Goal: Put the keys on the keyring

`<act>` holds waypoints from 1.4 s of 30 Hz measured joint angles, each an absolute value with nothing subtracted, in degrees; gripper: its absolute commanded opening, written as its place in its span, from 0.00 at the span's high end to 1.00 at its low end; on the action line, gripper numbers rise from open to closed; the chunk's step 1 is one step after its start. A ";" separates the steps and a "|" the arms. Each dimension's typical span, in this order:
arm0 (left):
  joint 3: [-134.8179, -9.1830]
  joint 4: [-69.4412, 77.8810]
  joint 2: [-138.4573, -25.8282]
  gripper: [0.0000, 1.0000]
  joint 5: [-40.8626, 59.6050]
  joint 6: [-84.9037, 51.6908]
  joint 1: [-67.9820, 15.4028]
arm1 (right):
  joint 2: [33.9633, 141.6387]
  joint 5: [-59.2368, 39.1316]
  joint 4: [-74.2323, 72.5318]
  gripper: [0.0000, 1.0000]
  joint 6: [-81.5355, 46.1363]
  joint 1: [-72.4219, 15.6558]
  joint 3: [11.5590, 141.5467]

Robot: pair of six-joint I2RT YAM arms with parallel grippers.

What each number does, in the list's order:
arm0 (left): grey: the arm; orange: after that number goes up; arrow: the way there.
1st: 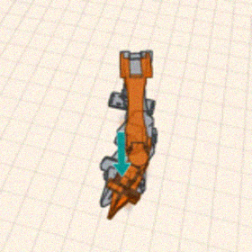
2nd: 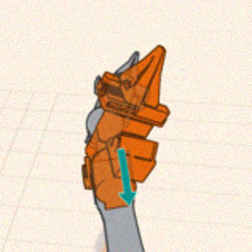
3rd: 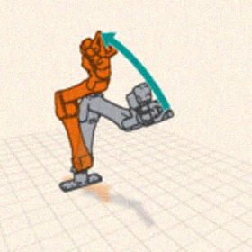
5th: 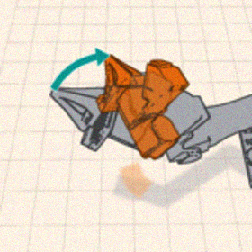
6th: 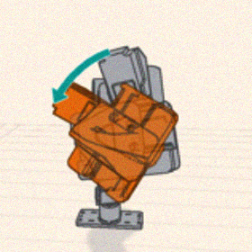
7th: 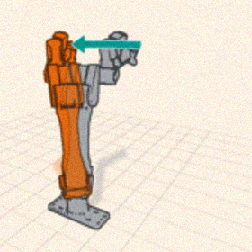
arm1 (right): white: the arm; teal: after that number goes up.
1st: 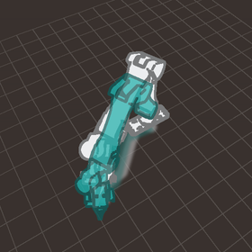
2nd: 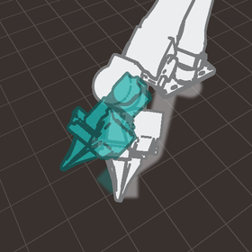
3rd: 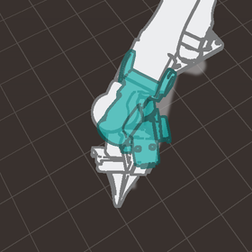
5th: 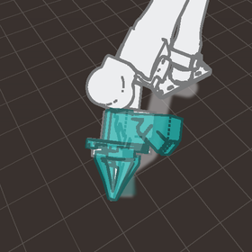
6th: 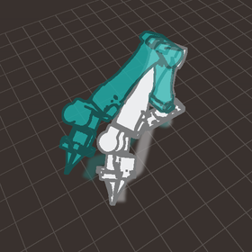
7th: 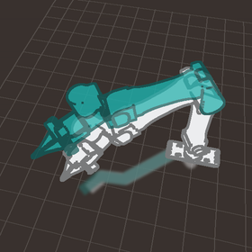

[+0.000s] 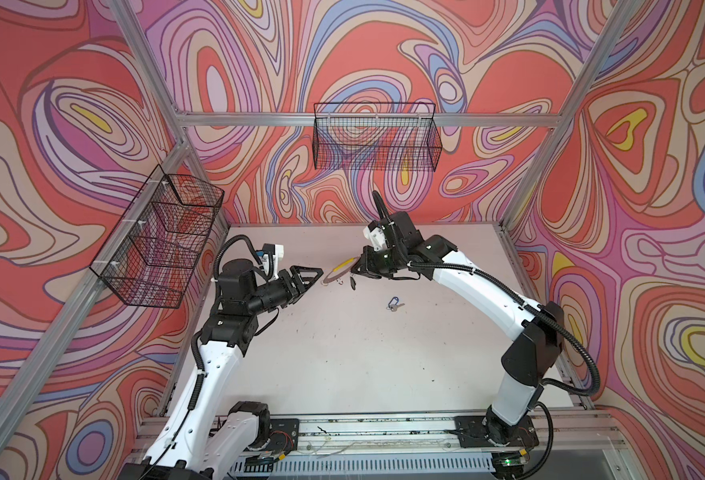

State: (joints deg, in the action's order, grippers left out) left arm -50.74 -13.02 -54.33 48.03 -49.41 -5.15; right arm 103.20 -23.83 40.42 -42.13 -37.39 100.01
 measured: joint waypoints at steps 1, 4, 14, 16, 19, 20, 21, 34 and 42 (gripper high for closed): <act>-52.01 -16.19 -54.33 0.42 48.16 -47.29 -5.17 | 103.39 -23.90 39.97 1.00 -43.22 -37.15 99.70; -55.18 -23.33 -54.04 0.42 48.47 -41.69 -6.09 | 104.01 -23.94 38.70 1.00 -45.84 -36.97 99.37; -53.01 -22.52 -56.07 0.41 38.89 -32.91 -22.83 | 104.14 -24.12 35.90 1.00 -53.06 -36.99 99.31; -50.63 -19.57 -57.10 0.38 35.48 -31.66 -23.51 | 104.03 -24.36 35.92 1.00 -54.06 -36.99 99.31; -48.34 -15.79 -59.51 0.38 31.51 -29.91 -23.77 | 103.46 -24.75 35.99 1.00 -55.11 -36.99 99.31; -48.27 -15.00 -60.38 0.38 30.72 -29.36 -23.81 | 103.18 -24.91 36.03 1.00 -55.33 -36.99 99.31; -48.27 -13.72 -61.47 0.37 29.74 -28.67 -23.97 | 102.63 -25.02 36.03 1.00 -55.55 -37.04 99.31; -52.71 -6.68 -68.18 0.36 27.16 -24.80 -24.38 | 97.43 -26.65 35.53 1.00 -55.83 -37.10 97.84; -53.80 -5.82 -68.38 0.36 28.25 -23.88 -25.08 | 97.43 -27.29 35.09 1.00 -56.01 -37.10 95.98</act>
State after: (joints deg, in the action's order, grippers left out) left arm -53.80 -5.82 -68.38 28.25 -23.88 -25.08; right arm 97.43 -27.29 35.09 -56.01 -37.10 95.98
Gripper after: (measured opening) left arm 0.652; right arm 0.047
